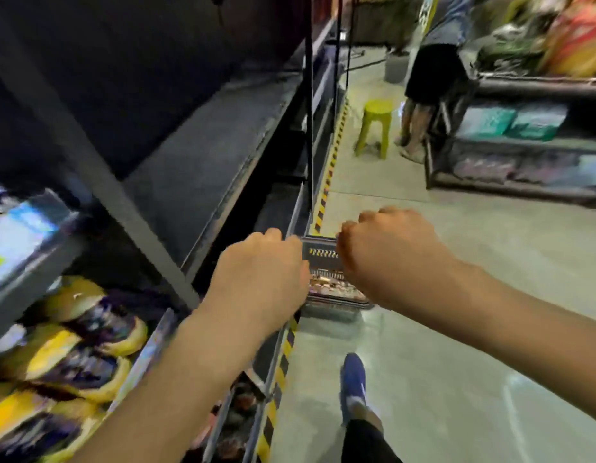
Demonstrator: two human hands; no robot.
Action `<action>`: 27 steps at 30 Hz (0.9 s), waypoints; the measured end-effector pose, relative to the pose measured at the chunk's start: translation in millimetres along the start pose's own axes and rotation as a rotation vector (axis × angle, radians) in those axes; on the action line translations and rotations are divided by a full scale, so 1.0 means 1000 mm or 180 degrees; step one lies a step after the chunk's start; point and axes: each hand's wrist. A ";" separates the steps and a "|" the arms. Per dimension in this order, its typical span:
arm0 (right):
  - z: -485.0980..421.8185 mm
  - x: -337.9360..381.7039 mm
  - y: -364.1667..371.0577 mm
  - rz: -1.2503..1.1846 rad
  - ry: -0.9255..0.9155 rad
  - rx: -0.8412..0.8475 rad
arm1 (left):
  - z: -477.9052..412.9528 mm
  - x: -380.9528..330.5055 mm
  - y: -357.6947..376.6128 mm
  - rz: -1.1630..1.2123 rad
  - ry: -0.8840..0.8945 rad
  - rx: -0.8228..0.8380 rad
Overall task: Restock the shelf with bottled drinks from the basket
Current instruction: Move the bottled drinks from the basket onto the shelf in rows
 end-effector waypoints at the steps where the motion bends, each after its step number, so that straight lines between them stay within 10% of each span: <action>1: -0.015 -0.015 0.016 -0.0002 0.0113 0.0122 | -0.028 0.000 0.016 0.0126 0.0032 0.0069; 16: -0.283 -0.136 0.301 -0.0161 0.0440 0.1907 | -0.352 0.043 0.309 0.1331 -0.0305 0.1361; 20: -0.304 -0.129 0.407 -0.0443 0.0542 0.2377 | -0.374 0.052 0.415 0.1824 -0.0596 0.2534; 27: -0.294 -0.082 0.647 -0.2080 0.2458 0.3522 | -0.391 0.054 0.628 0.3013 -0.2196 0.2742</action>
Point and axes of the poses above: each hand's wrist, its own z-axis away from the middle knuckle, its own y-axis out of the palm, x = y × z, and after that the axes turned 12 degrees about y, right-handed
